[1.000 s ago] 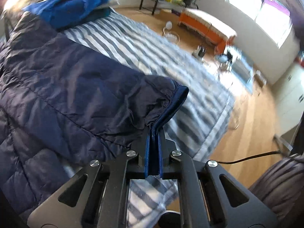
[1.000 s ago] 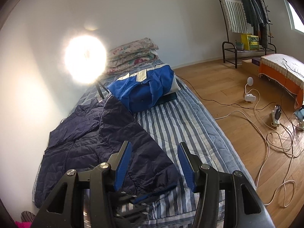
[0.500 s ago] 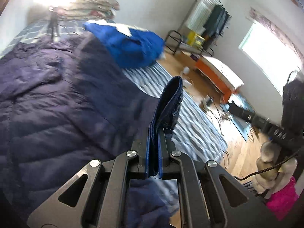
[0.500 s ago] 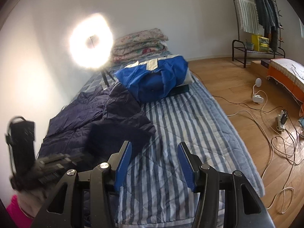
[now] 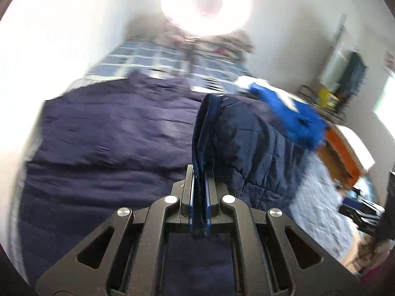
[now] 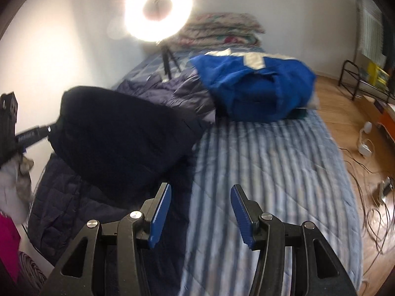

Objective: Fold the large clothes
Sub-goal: 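Fold the held sleeve across the jacket body with the left gripper, then release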

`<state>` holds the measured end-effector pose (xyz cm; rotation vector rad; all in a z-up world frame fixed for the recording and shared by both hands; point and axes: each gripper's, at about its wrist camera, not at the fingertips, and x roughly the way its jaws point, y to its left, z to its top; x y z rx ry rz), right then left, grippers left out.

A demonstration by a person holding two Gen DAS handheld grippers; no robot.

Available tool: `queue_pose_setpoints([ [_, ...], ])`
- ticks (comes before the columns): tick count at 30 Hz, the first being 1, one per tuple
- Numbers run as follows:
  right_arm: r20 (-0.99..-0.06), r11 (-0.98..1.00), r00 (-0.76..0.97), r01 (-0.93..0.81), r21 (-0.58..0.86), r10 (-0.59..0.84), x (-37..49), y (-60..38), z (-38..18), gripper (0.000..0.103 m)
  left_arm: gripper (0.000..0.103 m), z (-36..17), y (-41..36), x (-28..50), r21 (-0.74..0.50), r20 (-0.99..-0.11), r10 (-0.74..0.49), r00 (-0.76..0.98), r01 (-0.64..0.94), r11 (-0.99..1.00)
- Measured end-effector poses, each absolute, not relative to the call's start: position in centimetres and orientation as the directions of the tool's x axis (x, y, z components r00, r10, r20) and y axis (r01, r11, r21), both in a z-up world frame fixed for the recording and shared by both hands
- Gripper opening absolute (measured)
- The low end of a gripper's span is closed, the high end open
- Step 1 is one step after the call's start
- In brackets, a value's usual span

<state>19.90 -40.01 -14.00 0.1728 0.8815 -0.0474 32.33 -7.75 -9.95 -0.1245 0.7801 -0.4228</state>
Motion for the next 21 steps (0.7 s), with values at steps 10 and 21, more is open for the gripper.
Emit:
queue_pose_setpoints([
  [10, -0.859, 0.995, 0.507, 0.024, 0.096, 0.071, 25.9, -36.3, -19.9, 0.053, 0.004, -15.1, 1.2, 42.7, -0.195, -0.715, -0.199, 0.67, 0.082, 0.977],
  [21, -0.904, 0.999, 0.426, 0.009, 0.045, 0.037, 26.7, -34.6, -22.9, 0.053, 0.004, -14.3, 3.6, 46.1, -0.139, -0.633, -0.126, 0.763, 0.048, 0.989],
])
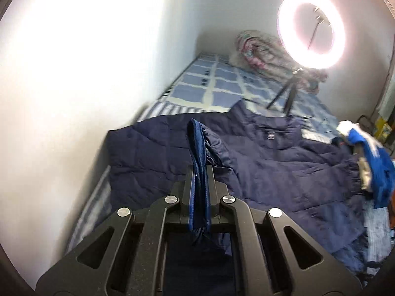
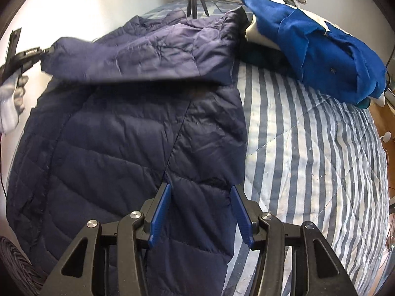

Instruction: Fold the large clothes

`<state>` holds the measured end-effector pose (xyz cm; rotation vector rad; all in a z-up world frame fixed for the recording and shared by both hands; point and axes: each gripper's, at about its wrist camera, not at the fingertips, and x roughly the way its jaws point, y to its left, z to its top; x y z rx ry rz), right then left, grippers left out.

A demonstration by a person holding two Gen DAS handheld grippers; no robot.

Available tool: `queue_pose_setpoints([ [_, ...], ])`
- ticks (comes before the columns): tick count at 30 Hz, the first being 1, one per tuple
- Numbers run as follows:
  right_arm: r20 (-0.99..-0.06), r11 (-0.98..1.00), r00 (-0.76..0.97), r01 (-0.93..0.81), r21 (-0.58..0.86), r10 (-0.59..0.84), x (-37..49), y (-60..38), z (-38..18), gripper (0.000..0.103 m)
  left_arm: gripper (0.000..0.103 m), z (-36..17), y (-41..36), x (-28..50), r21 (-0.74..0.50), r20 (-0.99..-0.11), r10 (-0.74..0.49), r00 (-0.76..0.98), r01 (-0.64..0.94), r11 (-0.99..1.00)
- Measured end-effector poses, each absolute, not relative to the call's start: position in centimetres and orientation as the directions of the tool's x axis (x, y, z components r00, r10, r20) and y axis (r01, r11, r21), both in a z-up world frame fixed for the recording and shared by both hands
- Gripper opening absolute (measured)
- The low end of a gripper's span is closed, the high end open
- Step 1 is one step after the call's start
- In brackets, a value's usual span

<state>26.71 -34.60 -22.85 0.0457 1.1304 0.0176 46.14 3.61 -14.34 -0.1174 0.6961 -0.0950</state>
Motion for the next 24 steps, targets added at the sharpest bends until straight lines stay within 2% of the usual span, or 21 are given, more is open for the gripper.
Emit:
queue_pose_setpoints([
  [8, -0.911, 1.0, 0.412, -0.003, 0.017, 0.016, 27.1, -33.7, -23.3, 0.053, 0.004, -20.4, 5.1, 49.4, -0.085, -0.76, -0.054, 0.648, -0.017, 0.996],
  [16, -0.912, 1.0, 0.41, 0.005, -0.001, -0.003, 27.5, -33.8, -23.4, 0.053, 0.005, -20.7, 3.7, 52.5, -0.029, -0.769, 0.007, 0.639, -0.045, 0.999],
  [18, -0.901, 1.0, 0.433, 0.006, 0.0, -0.003, 27.9, -33.8, -22.6, 0.051, 0.008, -20.7, 3.5, 52.8, -0.007, -0.779, 0.022, 0.627, -0.044, 0.999],
  [19, -0.891, 1.0, 0.454, 0.008, 0.006, 0.002, 28.1, -33.8, -22.0, 0.051, 0.013, -20.5, 3.5, 52.6, -0.004, -0.778, 0.019, 0.628, -0.034, 0.999],
  [21, -0.857, 0.998, 0.514, 0.006, 0.055, 0.044, 28.0, -34.8, -20.1, 0.051, 0.034, -19.7, 3.8, 51.9, 0.007, -0.774, 0.012, 0.634, -0.01, 1.0],
  [22, -0.839, 0.997, 0.54, 0.003, 0.083, 0.068, 28.5, -35.2, -19.1, 0.052, 0.047, -19.2, 3.9, 51.5, 0.012, -0.768, 0.011, 0.641, -0.003, 1.0],
  [24, -0.82, 0.995, 0.566, -0.01, 0.101, 0.088, 30.2, -35.6, -17.8, 0.052, 0.05, -17.6, 4.4, 50.2, 0.031, -0.743, 0.015, 0.669, 0.013, 0.999],
])
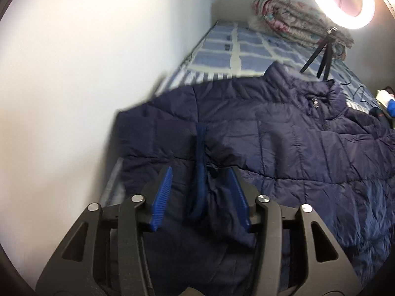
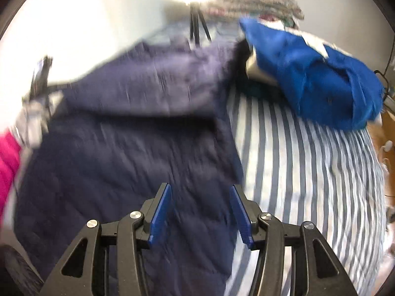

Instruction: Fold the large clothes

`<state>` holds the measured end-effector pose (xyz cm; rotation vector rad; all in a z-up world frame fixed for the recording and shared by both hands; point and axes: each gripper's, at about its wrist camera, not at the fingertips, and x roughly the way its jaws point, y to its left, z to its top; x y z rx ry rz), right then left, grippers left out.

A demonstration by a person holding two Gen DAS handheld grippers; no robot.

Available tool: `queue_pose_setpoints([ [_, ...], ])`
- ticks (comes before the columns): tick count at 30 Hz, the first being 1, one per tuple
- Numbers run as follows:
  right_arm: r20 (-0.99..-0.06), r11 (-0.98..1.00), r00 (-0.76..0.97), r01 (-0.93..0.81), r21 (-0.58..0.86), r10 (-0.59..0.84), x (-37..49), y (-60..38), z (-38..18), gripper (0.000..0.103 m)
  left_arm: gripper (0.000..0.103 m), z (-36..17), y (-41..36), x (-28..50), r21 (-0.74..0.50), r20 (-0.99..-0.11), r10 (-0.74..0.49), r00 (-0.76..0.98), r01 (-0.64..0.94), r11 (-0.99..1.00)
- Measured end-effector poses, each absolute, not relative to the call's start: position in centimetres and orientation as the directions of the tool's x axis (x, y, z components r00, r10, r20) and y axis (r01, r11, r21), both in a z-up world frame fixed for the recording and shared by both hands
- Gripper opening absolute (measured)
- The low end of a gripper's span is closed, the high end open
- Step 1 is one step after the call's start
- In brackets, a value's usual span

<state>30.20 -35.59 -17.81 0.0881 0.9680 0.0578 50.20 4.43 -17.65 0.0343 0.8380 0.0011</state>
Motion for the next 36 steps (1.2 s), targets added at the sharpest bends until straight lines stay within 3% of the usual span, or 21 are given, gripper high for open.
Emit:
queue_pose_setpoints([
  [4, -0.809, 0.995, 0.581, -0.019, 0.094, 0.087, 35.9, -35.5, -16.8, 0.052, 0.05, -14.9, 6.1, 47.5, -0.017, -0.721, -0.022, 0.692, 0.015, 1.0],
  [9, -0.832, 0.999, 0.553, 0.045, -0.024, -0.045, 41.9, -35.0, -19.2, 0.052, 0.05, -13.3, 6.5, 43.4, -0.012, -0.696, -0.043, 0.716, 0.048, 0.999],
  [11, -0.856, 0.998, 0.514, 0.056, -0.027, -0.052, 43.5, -35.0, -20.6, 0.039, 0.05, -13.3, 6.3, 42.0, 0.017, -0.692, -0.04, 0.721, 0.071, 0.997],
  [13, -0.869, 0.998, 0.492, 0.059, -0.036, -0.06, 44.4, -35.2, -21.9, 0.016, 0.05, -13.9, 6.0, 41.0, 0.046, -0.697, -0.029, 0.717, 0.085, 0.995],
  [16, -0.84, 0.966, 0.48, 0.169, -0.194, -0.253, 45.1, -36.3, -23.2, 0.003, 0.05, -14.8, 6.1, 40.3, 0.071, -0.703, -0.009, 0.711, 0.083, 0.994],
  [21, -0.856, 0.984, 0.494, 0.153, -0.088, -0.154, 44.5, -37.6, -23.8, 0.009, 0.05, -15.3, 6.5, 38.6, 0.077, -0.71, -0.011, 0.704, 0.093, 0.993],
  [25, -0.855, 0.994, 0.513, 0.106, -0.02, -0.072, 42.6, -37.3, -22.4, 0.028, 0.05, -15.6, 7.4, 37.3, 0.027, -0.738, -0.055, 0.673, 0.11, 0.994],
  [31, -0.837, 0.995, 0.546, 0.1, 0.024, -0.035, 40.2, -36.8, -21.2, 0.03, 0.05, -16.3, 6.1, 40.0, -0.112, -0.756, -0.161, 0.634, 0.118, 0.987],
  [33, -0.824, 0.99, 0.566, 0.102, 0.101, 0.026, 39.7, -37.3, -21.0, 0.03, 0.05, -16.3, 5.1, 41.1, -0.097, -0.75, -0.143, 0.646, 0.105, 0.99],
  [36, -0.812, 0.989, 0.582, 0.101, 0.105, 0.027, 39.5, -37.2, -21.2, 0.029, 0.05, -16.9, 2.5, 43.5, -0.028, -0.752, -0.113, 0.65, 0.14, 0.99],
])
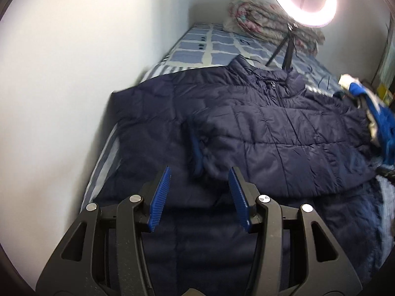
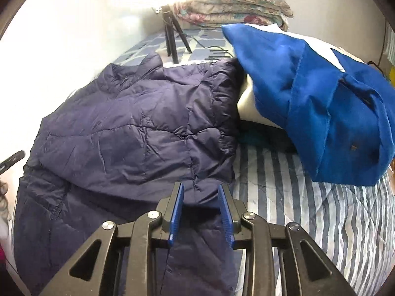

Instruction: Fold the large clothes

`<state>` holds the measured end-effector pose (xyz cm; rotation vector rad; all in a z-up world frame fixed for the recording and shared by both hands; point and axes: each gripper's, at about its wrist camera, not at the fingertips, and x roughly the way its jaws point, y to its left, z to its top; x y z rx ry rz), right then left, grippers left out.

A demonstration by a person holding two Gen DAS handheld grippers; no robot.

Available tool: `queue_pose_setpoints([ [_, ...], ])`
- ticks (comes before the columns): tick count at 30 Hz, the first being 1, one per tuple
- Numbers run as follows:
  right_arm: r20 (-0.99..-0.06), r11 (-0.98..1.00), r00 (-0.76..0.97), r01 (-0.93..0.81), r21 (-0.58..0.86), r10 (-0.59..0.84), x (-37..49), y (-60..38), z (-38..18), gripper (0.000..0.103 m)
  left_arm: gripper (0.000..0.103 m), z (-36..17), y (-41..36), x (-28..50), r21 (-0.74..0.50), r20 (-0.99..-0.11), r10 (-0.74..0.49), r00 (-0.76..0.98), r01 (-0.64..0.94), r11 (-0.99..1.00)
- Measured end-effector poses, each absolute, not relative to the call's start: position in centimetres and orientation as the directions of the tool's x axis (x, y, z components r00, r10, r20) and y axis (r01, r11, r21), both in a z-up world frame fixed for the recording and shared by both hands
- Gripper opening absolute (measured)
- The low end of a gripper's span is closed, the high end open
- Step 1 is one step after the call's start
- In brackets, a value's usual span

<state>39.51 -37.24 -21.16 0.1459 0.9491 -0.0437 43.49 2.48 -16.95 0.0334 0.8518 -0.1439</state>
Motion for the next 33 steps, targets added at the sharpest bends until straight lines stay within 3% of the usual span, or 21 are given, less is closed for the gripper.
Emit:
queue_pose_setpoints([
  [7, -0.804, 0.999, 0.594, 0.042, -0.006, -0.03, 42.4, -35.2, -22.1, 0.029, 0.05, -21.1, -0.3, 48.5, 0.149, -0.799, 0.033, 0.6, 0.144, 0.978],
  [13, -0.848, 0.994, 0.522, 0.09, -0.055, -0.094, 45.7, -35.9, -24.7, 0.026, 0.051, -22.8, 1.1, 50.7, 0.143, -0.797, 0.083, 0.599, 0.052, 0.988],
  [17, -0.847, 0.993, 0.519, 0.083, -0.088, -0.118, 45.7, -35.3, -24.2, 0.028, 0.053, -22.7, 0.4, 50.7, 0.212, -0.786, 0.128, 0.604, 0.069, 0.975],
  [26, -0.793, 0.997, 0.609, 0.057, 0.06, 0.013, 38.6, -35.8, -17.2, 0.035, 0.053, -14.0, 3.3, 42.7, 0.053, -0.722, -0.033, 0.691, 0.104, 0.993],
  [30, -0.754, 0.995, 0.655, 0.03, 0.097, 0.053, 32.2, -35.3, -13.5, 0.051, 0.054, -10.4, 6.3, 36.2, -0.02, -0.707, -0.12, 0.697, 0.149, 0.989],
  [33, -0.731, 0.994, 0.677, -0.006, 0.109, 0.084, 27.0, -34.4, -11.7, 0.059, 0.066, -9.0, 7.9, 31.0, -0.015, -0.703, -0.14, 0.698, 0.182, 0.983],
])
